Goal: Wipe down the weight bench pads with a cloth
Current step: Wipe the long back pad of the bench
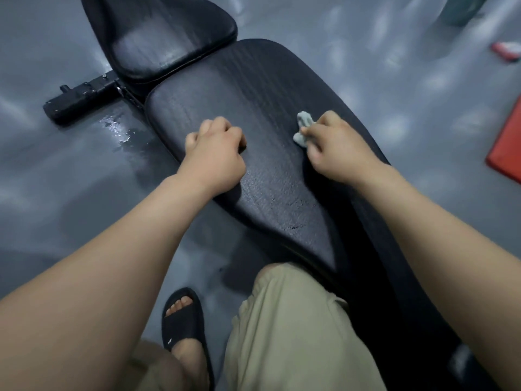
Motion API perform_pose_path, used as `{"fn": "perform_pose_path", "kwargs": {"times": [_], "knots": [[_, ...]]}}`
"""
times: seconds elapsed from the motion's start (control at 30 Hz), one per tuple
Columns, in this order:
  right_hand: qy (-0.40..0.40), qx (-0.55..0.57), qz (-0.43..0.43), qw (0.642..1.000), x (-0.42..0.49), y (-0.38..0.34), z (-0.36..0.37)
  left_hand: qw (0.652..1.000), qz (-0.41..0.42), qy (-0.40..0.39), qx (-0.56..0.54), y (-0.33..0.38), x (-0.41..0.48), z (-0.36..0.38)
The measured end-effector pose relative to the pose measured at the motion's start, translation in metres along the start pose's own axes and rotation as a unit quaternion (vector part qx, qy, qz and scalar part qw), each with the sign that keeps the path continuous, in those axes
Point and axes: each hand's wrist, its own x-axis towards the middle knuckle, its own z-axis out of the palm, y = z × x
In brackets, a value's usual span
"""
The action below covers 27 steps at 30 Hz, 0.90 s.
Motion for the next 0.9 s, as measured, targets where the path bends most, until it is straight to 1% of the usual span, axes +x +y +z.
{"fn": "perform_pose_path", "kwargs": {"times": [0.1,0.17,0.2,0.27,0.37,0.47,0.57,0.63,0.7,0.8,0.9], "knots": [[-0.125,0.1,-0.043,0.986,-0.023,-0.011,-0.007,1.0,-0.002,-0.005,0.015,0.006,-0.001,0.004],[-0.185,0.113,-0.087,0.972,-0.034,-0.013,-0.008,1.0,0.001,-0.005,0.022,0.007,-0.003,0.005],[-0.195,0.102,-0.105,0.97,-0.037,-0.011,-0.006,1.0,0.007,-0.009,0.024,0.007,-0.004,0.005],[-0.177,0.079,-0.123,0.973,-0.037,-0.008,0.0,0.999,0.019,-0.022,0.02,0.004,-0.006,0.002],[-0.1,0.072,-0.118,0.985,-0.036,-0.006,0.011,0.999,0.021,-0.031,0.013,-0.006,-0.012,-0.006],[-0.032,0.092,-0.124,0.988,-0.034,-0.023,0.026,0.999,-0.022,-0.028,0.037,-0.02,-0.017,-0.014],[0.021,0.118,-0.151,0.981,-0.02,-0.06,0.042,0.996,-0.06,-0.045,0.038,-0.035,-0.018,-0.02],[0.028,0.103,-0.159,0.982,-0.011,-0.082,0.05,0.997,-0.053,-0.054,0.02,-0.044,-0.02,-0.022],[0.01,0.064,-0.182,0.981,-0.011,-0.09,0.05,0.997,-0.041,-0.059,0.013,-0.049,-0.022,-0.021],[-0.008,0.057,-0.228,0.972,-0.034,-0.072,0.045,0.998,-0.032,-0.062,0.01,-0.052,-0.024,-0.018],[-0.008,0.074,-0.219,0.973,-0.059,-0.052,0.042,0.998,-0.033,-0.055,0.019,-0.057,-0.023,-0.021]]}}
